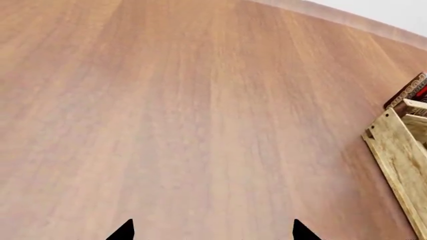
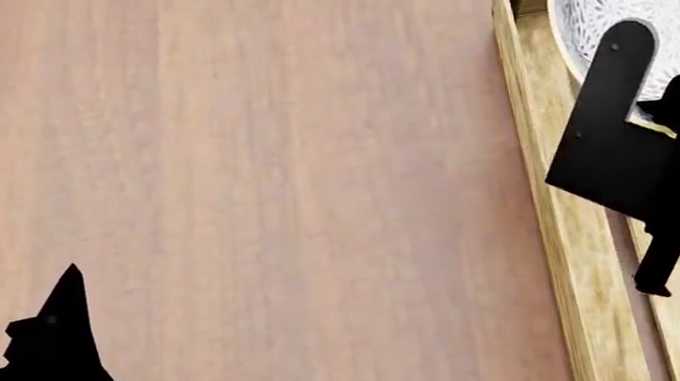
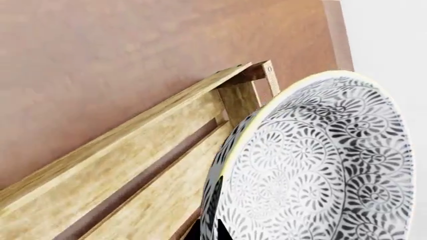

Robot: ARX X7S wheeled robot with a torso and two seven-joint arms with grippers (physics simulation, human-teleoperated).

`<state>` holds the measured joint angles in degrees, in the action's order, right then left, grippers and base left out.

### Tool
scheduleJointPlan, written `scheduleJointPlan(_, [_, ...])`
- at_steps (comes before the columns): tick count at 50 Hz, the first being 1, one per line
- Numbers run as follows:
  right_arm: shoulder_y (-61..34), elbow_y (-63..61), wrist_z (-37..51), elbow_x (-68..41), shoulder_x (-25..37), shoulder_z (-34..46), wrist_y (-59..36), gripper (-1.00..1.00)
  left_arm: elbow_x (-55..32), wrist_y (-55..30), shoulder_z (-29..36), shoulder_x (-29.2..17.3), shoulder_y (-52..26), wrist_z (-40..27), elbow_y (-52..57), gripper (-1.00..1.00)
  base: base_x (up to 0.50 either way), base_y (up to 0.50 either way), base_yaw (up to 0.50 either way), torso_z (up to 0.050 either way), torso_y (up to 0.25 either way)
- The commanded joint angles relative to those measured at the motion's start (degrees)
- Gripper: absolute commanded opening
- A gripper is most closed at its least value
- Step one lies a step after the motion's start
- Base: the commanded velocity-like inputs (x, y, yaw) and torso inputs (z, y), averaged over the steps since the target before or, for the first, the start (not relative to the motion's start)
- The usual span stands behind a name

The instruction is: Pick up the bowl on the left and put it in the tray.

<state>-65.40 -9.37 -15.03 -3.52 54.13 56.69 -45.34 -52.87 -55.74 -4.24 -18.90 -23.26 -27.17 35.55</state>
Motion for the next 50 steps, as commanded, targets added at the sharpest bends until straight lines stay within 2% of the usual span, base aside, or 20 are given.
scheduleJointPlan(1, [4.32, 0.21, 2.32, 0.48, 1.34, -0.05, 0.46, -1.0, 0.15, 0.39, 0.45, -0.15, 0.18, -0.14, -0.24, 1.0, 0.0, 0.0, 0.0, 0.0, 0.0])
scheduleJointPlan(9, [6.35, 2.61, 3.44, 0.09, 0.39, 0.32, 1.56, -1.0, -0.19, 0.41, 0.45, -0.29, 0.1, -0.4, -0.24, 1.0, 0.0, 0.0, 0.0, 0.0, 0.0])
scheduleJointPlan(20, [6.5, 12.77, 3.18, 0.91, -3.69, 1.86, 6.68, -1.0, -0.22, 0.79, 0.67, -0.47, 0.15, -0.34, -0.81, 1.0, 0.0, 0.0, 0.0, 0.0, 0.001])
scheduleJointPlan(50, [7.77, 16.72, 3.58, 0.33, -5.71, 1.94, 9.25, -1.0, -0.34, 1.29, 1.47, -1.11, 0.3, -0.95, -0.81, 1.0, 0.0, 0.0, 0.0, 0.0, 0.0])
